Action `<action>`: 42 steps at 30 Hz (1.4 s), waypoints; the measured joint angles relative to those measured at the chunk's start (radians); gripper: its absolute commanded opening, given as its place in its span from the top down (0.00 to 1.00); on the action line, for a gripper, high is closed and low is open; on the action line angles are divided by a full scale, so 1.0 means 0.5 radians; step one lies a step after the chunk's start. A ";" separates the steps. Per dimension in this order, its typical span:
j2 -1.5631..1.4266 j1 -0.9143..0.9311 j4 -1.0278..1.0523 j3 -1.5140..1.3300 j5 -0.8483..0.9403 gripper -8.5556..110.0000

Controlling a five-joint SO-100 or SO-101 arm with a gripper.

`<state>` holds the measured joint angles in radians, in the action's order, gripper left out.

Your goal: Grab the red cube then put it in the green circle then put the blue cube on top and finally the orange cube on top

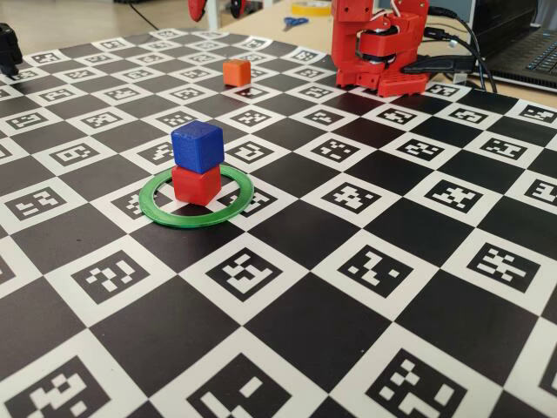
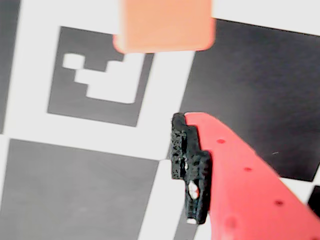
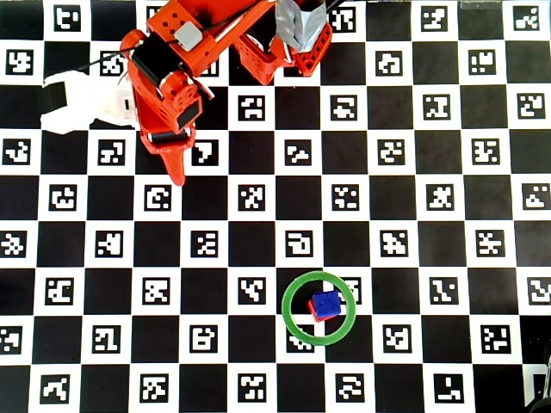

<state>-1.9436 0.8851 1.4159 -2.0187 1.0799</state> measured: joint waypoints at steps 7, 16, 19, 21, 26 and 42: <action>-0.049 0.077 -0.123 -0.239 0.187 0.56; -0.049 0.156 -0.387 -0.476 0.301 0.56; -0.049 0.160 -0.482 -0.543 0.304 0.56; -0.049 0.163 -0.552 -0.592 0.304 0.56; -0.025 0.166 -0.684 -0.650 0.304 0.56; 0.181 0.169 -0.969 -0.733 0.242 0.56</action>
<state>-1.8530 0.9695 0.9311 -2.3853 1.2011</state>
